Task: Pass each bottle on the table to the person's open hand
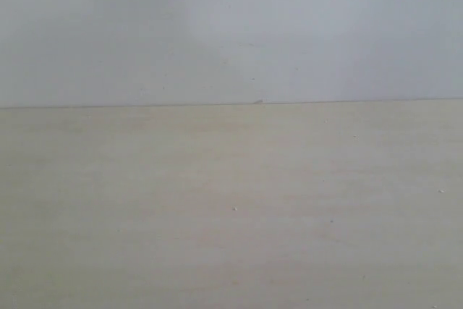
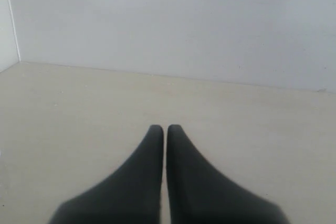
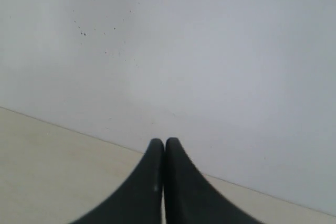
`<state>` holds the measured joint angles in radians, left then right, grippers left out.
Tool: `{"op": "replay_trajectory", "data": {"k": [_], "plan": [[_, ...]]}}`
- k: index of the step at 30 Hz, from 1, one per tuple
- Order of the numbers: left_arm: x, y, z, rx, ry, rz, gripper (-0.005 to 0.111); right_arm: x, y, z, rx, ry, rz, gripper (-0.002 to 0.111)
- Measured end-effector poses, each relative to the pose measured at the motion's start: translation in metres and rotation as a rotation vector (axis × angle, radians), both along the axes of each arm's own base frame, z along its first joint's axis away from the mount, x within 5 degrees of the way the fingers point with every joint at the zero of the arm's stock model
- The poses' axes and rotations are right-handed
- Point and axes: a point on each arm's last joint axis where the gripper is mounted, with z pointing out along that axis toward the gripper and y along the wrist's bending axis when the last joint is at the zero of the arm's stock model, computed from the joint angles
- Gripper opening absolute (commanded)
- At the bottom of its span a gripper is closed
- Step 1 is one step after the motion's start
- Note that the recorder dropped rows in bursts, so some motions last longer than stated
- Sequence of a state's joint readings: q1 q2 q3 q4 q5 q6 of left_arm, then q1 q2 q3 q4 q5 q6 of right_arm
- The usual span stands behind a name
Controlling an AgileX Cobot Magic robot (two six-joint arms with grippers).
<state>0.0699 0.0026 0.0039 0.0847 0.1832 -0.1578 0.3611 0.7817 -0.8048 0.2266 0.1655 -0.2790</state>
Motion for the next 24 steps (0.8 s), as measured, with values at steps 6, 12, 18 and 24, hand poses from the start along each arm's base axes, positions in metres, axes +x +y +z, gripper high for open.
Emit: {"op": "replay_trajectory", "data": {"k": [6,12,18,24], "plan": [[0.0,0.0,0.0,0.0,0.0,0.0,0.004,0.0,-0.001,0.0,-0.002,-0.001,-0.003,0.0],[0.0,0.0,0.0,0.0,0.0,0.0,0.004,-0.019,-0.02,-0.005,0.052,0.013,-0.085,0.0],[0.0,0.0,0.0,0.0,0.0,0.0,0.004,-0.048,-0.046,-0.07,0.053,0.034,-0.247,0.0],[0.0,0.0,0.0,0.0,0.0,0.0,0.004,-0.095,-0.062,-0.143,0.085,-0.098,-0.434,0.0]]}}
